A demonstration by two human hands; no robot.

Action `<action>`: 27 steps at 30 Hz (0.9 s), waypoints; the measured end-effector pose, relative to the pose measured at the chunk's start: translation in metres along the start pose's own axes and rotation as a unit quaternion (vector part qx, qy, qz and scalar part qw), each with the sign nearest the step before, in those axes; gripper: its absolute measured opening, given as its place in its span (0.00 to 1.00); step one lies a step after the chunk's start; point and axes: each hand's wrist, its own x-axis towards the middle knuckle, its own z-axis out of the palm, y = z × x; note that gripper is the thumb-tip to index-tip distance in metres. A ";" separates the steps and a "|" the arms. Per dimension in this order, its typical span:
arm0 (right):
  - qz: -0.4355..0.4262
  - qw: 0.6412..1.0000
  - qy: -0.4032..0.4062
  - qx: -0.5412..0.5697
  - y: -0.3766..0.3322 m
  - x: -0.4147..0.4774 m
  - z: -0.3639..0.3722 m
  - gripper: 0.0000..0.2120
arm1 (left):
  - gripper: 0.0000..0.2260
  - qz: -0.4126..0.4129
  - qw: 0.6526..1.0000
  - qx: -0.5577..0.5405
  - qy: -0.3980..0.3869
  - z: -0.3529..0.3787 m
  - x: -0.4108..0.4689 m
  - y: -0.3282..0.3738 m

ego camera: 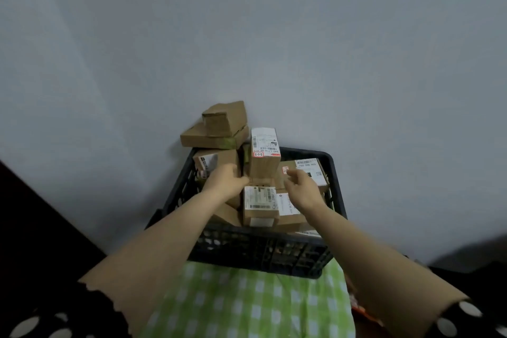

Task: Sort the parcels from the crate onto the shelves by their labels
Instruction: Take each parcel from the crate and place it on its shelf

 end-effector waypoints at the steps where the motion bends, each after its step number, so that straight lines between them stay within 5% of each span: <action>1: 0.008 1.000 0.005 0.016 0.001 0.012 -0.001 0.19 | 0.09 -0.010 1.000 -0.016 0.009 0.003 0.018 0.004; 2: 0.014 0.999 0.009 0.029 0.004 0.026 -0.002 0.19 | 0.02 -0.011 0.999 -0.026 0.021 0.004 0.030 0.012; 4: 0.029 0.998 0.011 0.051 0.009 0.048 -0.003 0.18 | 0.13 -0.019 0.998 -0.038 0.040 0.011 0.057 0.020; 14: 0.012 0.980 -0.096 0.172 0.016 0.130 0.007 0.15 | 0.16 -0.064 0.978 -0.181 0.082 0.057 0.118 0.033; 21: 0.001 0.953 -0.030 0.302 0.010 0.105 -0.002 0.11 | 0.18 -0.018 0.910 -0.396 0.121 0.049 0.073 0.051; 27: -0.116 0.954 -0.097 0.261 -0.039 0.077 -0.016 0.13 | 0.12 -0.014 0.904 -0.380 0.197 -0.032 0.014 0.048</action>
